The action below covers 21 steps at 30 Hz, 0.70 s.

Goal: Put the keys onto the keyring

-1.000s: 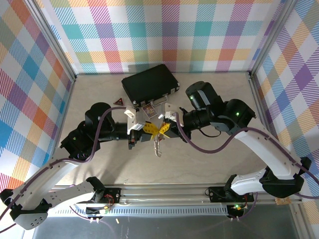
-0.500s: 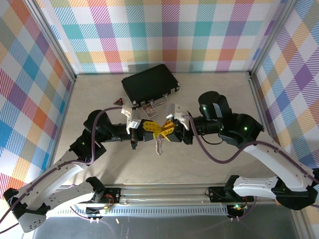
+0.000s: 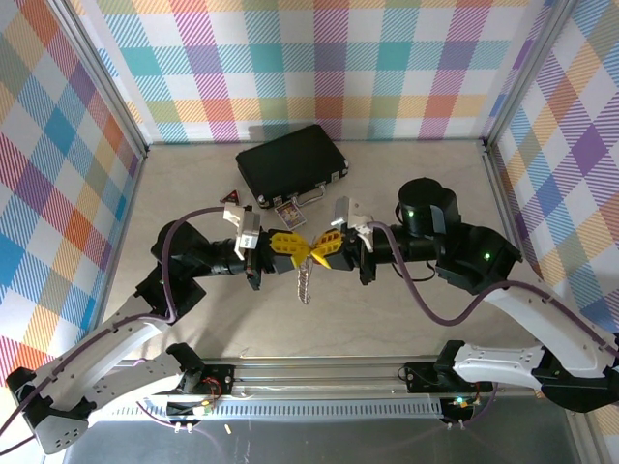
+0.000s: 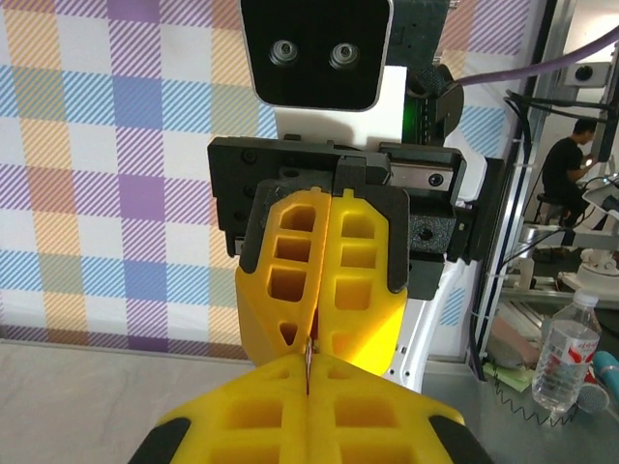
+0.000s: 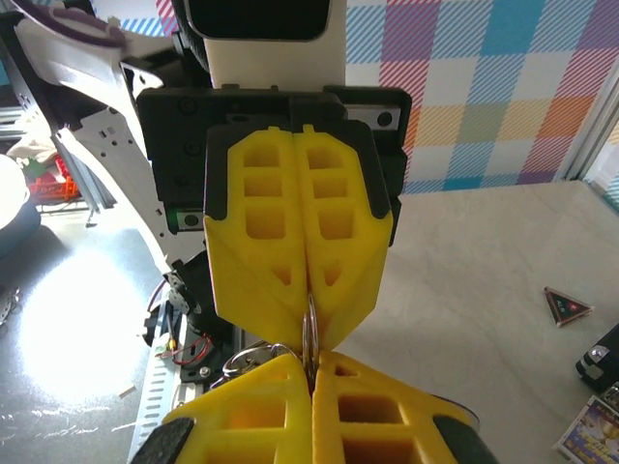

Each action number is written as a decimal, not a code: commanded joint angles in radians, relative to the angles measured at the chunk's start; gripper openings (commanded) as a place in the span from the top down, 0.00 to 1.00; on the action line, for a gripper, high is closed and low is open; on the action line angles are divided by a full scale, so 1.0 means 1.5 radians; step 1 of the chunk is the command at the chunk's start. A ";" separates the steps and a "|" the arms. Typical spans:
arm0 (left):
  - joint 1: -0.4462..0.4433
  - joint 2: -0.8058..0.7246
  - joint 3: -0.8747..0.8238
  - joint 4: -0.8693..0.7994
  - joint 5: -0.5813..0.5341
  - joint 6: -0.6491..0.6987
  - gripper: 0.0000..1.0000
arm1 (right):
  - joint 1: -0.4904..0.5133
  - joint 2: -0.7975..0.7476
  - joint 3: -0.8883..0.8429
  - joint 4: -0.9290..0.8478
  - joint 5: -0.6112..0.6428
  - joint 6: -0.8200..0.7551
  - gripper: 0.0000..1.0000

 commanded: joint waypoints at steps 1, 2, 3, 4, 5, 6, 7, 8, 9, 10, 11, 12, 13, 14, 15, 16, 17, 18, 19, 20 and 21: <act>-0.001 -0.019 0.051 -0.158 0.008 0.107 0.93 | 0.002 0.014 0.030 -0.030 0.011 -0.029 1.00; -0.001 -0.019 0.068 -0.217 0.000 0.146 0.88 | 0.002 0.019 0.045 -0.057 0.012 -0.040 1.00; 0.000 -0.016 0.085 -0.264 -0.006 0.176 0.85 | 0.002 0.027 0.060 -0.082 0.013 -0.051 1.00; -0.001 -0.012 0.104 -0.319 -0.016 0.211 0.83 | 0.002 0.037 0.078 -0.113 0.013 -0.063 1.00; -0.001 -0.007 0.121 -0.354 -0.022 0.235 0.82 | 0.002 0.045 0.093 -0.137 0.013 -0.074 1.00; -0.001 0.000 0.138 -0.407 -0.028 0.261 0.80 | 0.003 0.055 0.111 -0.166 0.013 -0.084 1.00; -0.001 0.009 0.154 -0.441 -0.033 0.284 0.80 | 0.002 0.065 0.127 -0.189 0.011 -0.091 1.00; -0.001 0.016 0.167 -0.465 -0.036 0.299 0.80 | 0.003 0.072 0.138 -0.204 0.009 -0.096 1.00; -0.001 0.024 0.180 -0.485 -0.039 0.316 0.81 | 0.002 0.080 0.148 -0.218 0.005 -0.100 1.00; -0.001 0.033 0.194 -0.505 -0.036 0.328 0.83 | 0.002 0.084 0.155 -0.230 0.001 -0.103 1.00; 0.000 0.040 0.203 -0.519 -0.034 0.336 0.84 | 0.003 0.087 0.159 -0.236 -0.002 -0.104 1.00; 0.000 0.046 0.211 -0.529 -0.029 0.343 0.84 | 0.003 0.089 0.160 -0.240 -0.006 -0.104 1.00; 0.000 0.050 0.215 -0.534 -0.027 0.348 0.84 | 0.003 0.090 0.159 -0.241 -0.011 -0.102 1.00; -0.001 0.052 0.217 -0.534 -0.028 0.350 0.84 | 0.005 0.092 0.158 -0.243 -0.013 -0.102 1.00; -0.001 0.055 0.216 -0.532 -0.027 0.350 0.84 | 0.007 0.095 0.158 -0.247 -0.012 -0.102 1.00; -0.001 0.055 0.215 -0.527 -0.025 0.350 0.84 | 0.009 0.098 0.156 -0.249 -0.008 -0.102 1.00; -0.001 0.056 0.215 -0.523 -0.023 0.348 0.84 | 0.010 0.098 0.154 -0.250 -0.006 -0.102 1.00; 0.000 0.058 0.212 -0.518 -0.021 0.345 0.84 | 0.011 0.099 0.152 -0.249 -0.005 -0.102 1.00; 0.000 0.059 0.211 -0.512 -0.019 0.342 0.84 | 0.012 0.100 0.151 -0.248 -0.004 -0.102 1.00; 0.000 0.060 0.209 -0.508 -0.017 0.338 0.84 | 0.012 0.101 0.151 -0.247 -0.005 -0.102 1.00; 0.000 0.061 0.207 -0.501 -0.016 0.336 0.84 | 0.013 0.103 0.152 -0.247 -0.005 -0.103 1.00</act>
